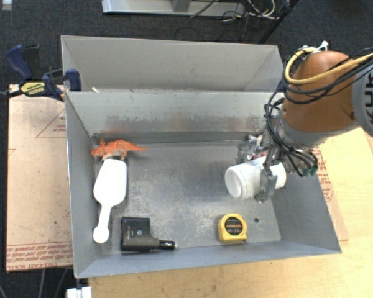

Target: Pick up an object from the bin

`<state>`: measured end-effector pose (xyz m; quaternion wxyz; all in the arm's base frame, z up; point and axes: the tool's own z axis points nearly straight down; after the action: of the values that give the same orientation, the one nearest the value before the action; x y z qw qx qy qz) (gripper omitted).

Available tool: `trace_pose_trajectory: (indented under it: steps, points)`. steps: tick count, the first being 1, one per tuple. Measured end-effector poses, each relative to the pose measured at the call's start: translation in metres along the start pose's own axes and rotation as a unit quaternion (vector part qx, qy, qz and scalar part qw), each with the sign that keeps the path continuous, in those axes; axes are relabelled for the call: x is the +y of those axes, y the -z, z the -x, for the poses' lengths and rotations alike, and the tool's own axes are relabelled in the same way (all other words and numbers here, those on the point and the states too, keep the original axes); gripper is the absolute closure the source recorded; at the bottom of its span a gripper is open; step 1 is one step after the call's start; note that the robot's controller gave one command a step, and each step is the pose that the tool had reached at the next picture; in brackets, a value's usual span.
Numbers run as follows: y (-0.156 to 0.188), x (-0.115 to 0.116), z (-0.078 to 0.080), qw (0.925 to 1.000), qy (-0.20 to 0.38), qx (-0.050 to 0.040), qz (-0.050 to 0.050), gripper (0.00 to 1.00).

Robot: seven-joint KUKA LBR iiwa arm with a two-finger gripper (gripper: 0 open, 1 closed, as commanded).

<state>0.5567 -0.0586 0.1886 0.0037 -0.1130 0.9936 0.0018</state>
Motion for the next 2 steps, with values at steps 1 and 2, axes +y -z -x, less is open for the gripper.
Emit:
trace_pose_trajectory:
  steps: [1,2]
  points:
    - [0.048,0.000,0.021,1.0000,-0.005,-0.0010,0.000,1.00]
    - [0.060,0.000,0.029,1.0000,-0.006,-0.0028,-0.001,1.00]
